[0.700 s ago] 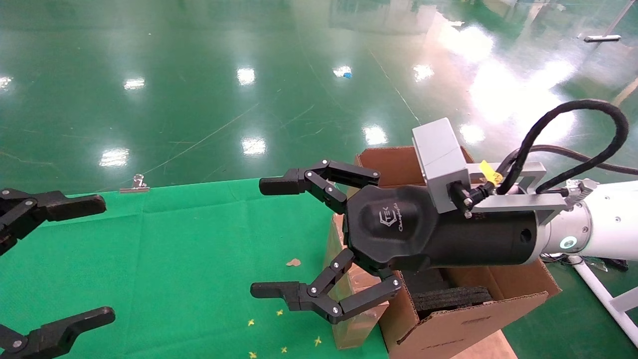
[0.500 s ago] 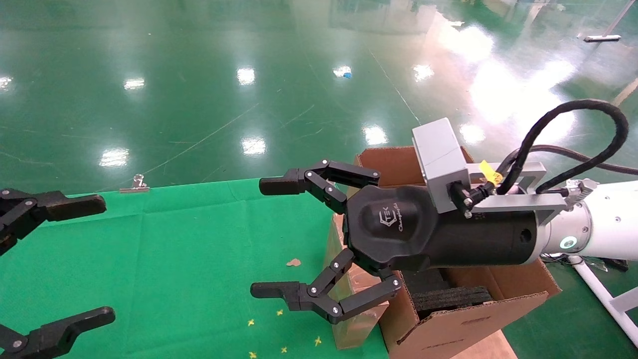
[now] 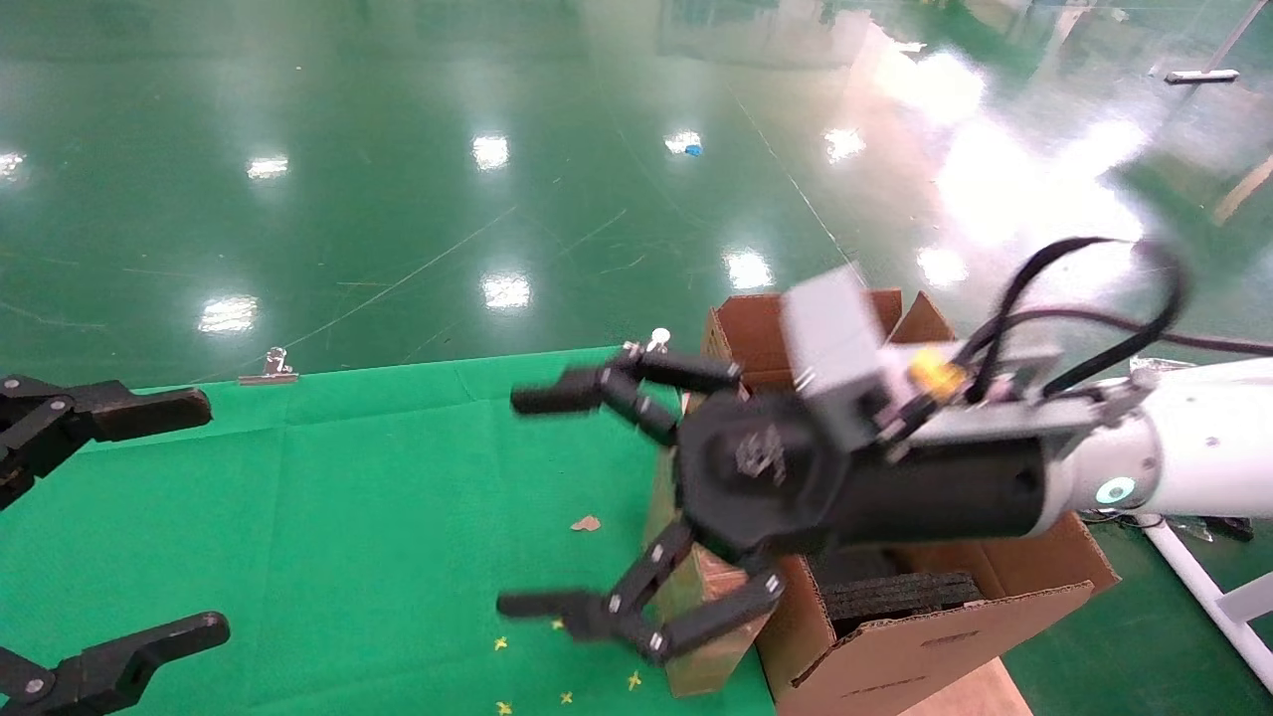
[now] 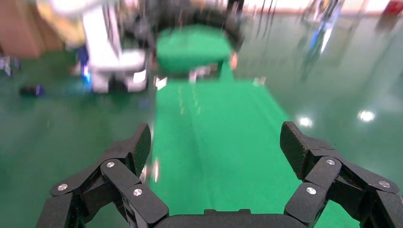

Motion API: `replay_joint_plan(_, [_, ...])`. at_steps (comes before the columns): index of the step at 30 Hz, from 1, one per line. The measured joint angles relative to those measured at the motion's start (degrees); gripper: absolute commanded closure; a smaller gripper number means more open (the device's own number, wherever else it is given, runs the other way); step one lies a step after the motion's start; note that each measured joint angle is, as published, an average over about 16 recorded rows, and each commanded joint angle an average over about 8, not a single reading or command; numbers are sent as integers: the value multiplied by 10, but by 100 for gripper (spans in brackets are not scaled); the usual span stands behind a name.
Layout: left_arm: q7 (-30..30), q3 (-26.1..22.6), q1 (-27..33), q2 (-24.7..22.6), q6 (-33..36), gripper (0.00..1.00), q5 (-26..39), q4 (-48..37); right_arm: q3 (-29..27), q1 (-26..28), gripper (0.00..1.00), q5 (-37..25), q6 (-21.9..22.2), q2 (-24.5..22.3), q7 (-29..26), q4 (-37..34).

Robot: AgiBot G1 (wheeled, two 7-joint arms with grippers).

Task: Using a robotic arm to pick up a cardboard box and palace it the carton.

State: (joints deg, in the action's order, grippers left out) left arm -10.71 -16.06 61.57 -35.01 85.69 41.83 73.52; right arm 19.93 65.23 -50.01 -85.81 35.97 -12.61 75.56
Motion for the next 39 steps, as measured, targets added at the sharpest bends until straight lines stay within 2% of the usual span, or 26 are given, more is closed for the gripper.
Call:
replay_joint_plan(8, [0,0,0,0,0,0,0,0,83,89,0,-147,-18,34,-58,16])
replay_joint_plan(14, [0,-1,0,0,0,0,0,0,172,180,0,-257,-36,67,-115,17])
replay_joint_plan(19, [0,-1,0,0,0,0,-1,0,253,265,0,-317,-47,85,-153,17])
replay_joint_plan(24, [1,-1,0,0,0,0,-1,0,344,358,0,-350,-52,92,-178,17])
replay_joint_plan(31, [1,-1,0,0,0,0,-1,0,478,481,0,-361,-53,96,-202,18])
replay_joint_plan(39, [1,-2,0,1,-1,0,-1,0,612,569,0,-348,-46,112,-225,21])
